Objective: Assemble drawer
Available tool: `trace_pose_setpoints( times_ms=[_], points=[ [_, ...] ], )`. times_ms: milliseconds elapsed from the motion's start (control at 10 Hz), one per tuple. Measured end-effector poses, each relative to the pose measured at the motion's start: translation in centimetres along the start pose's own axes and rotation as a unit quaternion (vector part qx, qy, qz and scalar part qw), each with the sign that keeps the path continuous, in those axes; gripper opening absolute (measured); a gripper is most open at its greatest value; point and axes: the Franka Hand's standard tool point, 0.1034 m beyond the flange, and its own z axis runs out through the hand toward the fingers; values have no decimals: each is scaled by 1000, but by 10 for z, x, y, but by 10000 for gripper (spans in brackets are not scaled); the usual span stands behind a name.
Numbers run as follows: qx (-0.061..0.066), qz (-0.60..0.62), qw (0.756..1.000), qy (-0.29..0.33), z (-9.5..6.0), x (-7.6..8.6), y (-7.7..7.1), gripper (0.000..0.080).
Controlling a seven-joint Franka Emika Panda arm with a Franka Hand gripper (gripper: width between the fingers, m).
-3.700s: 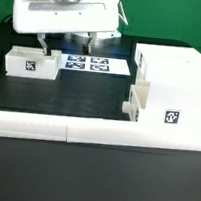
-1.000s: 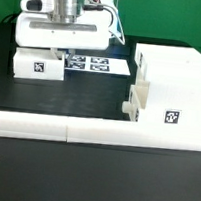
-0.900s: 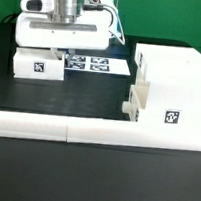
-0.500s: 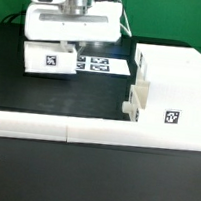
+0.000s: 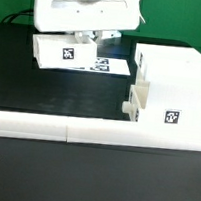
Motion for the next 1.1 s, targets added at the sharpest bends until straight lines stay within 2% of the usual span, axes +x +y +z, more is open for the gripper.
trace_pose_setpoints(
  times_ms=[300,500,600,800,900,1000,1100],
  points=[
    [1,-24,1000,-4,3,-4,-1,44],
    [1,-103,995,-5,3,-5,1,44],
    [3,-181,983,-5,6,-4,7,44],
    [2,-267,964,-4,6,18,10,44],
    [1,-323,946,-8,7,30,11,44],
    [-1,-363,932,-15,9,36,12,44],
    [-1,-389,921,-15,10,36,13,44]
  ],
)
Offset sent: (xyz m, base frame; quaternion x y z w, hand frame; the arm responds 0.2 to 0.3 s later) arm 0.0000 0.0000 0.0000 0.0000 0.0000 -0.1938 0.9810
